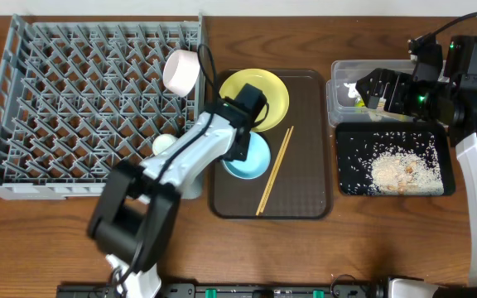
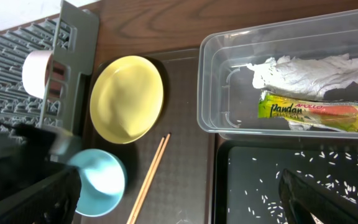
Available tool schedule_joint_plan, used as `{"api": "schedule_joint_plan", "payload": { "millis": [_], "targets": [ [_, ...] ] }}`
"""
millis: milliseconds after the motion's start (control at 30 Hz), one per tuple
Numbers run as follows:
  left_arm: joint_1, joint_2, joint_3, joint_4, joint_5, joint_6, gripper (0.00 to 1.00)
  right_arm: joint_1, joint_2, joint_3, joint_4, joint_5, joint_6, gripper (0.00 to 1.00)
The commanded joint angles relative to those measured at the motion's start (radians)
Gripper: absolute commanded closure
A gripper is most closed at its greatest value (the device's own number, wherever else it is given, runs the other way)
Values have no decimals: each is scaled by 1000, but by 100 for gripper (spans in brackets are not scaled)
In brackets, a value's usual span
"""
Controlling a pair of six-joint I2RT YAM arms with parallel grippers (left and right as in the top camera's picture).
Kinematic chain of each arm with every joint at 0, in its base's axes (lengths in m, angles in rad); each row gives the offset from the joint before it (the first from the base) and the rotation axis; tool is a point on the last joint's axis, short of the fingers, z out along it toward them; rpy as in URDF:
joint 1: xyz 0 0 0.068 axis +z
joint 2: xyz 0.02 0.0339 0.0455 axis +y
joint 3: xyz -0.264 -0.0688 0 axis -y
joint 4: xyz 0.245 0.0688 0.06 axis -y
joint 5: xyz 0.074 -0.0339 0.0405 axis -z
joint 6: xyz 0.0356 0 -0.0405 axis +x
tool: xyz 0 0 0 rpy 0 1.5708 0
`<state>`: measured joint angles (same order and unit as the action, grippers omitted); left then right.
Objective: Sort waste into correct bins and load items into the dishwasher
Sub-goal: 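Carry the light-blue bowl to the dish rack and release it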
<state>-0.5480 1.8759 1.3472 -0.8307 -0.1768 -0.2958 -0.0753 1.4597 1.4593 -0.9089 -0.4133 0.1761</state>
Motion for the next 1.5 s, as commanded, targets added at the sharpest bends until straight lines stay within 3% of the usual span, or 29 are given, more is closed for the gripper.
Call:
{"api": "schedule_joint_plan", "payload": {
  "millis": [0,233,467,733,1200,1467],
  "targets": [
    [0,-158,45,1,-229,66,93,4,-1,3,-1,-2,6,1],
    [15,-332,45,32,-761,135,93,4,-1,3,-1,-2,6,1],
    [94,-307,33,122,-1033,214,93,4,-1,3,-1,-2,6,1],
    [165,-244,-5,187,-1121,213,93,4,-1,3,-1,-2,6,1],
    [150,-58,-38,180,-1300,157,93,4,-1,3,-1,-2,6,1],
    [94,-58,-151,183,-1266,76,93,4,-1,3,-1,-2,6,1]
  ]
}}
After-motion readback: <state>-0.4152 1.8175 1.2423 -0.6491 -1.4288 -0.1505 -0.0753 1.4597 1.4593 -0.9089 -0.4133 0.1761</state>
